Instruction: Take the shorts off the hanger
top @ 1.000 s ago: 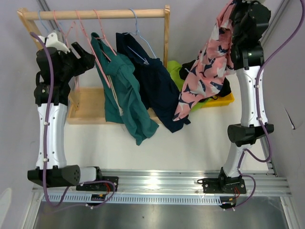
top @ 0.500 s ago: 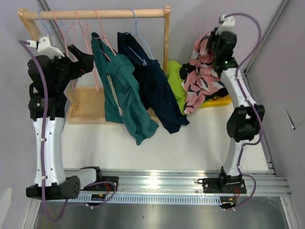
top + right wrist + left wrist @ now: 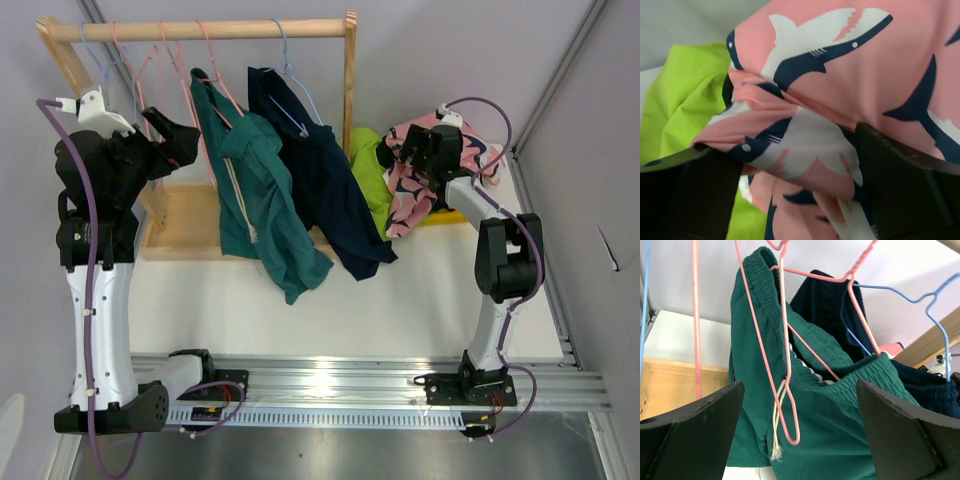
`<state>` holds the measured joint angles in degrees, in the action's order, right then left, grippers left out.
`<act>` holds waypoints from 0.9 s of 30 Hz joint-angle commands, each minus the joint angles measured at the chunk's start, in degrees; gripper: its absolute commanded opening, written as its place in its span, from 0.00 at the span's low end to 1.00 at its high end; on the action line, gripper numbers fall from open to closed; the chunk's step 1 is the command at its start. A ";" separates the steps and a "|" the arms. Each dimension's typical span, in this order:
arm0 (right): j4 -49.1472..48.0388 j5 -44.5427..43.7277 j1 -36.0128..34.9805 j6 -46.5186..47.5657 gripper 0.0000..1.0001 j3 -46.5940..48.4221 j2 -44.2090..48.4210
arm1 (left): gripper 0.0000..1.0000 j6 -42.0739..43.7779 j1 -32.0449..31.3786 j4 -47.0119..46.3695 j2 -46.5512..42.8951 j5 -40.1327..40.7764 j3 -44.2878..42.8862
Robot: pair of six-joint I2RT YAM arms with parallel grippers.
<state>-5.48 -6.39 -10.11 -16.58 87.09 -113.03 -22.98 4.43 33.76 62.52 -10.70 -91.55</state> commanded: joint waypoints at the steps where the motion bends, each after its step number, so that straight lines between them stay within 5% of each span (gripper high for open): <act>1: -0.94 -3.18 0.00 -0.65 0.99 -1.31 8.69 | 0.99 -0.57 -0.12 -0.45 -2.14 -2.92 -0.38; 10: 3.19 -9.42 -1.31 -1.35 1.00 -12.36 34.67 | 0.99 -5.23 -5.90 -3.08 1.19 -4.25 -4.77; 17: 9.41 -12.06 -5.18 -0.91 0.99 -23.27 56.66 | 0.97 -5.67 -11.19 -1.24 11.20 0.32 -16.53; 27: 20.85 -13.21 -8.88 -0.47 0.99 -27.58 72.24 | 0.93 -6.02 -13.04 -1.76 21.14 5.95 -21.39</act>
<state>10.39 -18.26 -18.68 -16.93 60.64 -43.31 -27.70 -7.77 33.61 81.41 -7.27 -110.89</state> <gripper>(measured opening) 0.993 0.942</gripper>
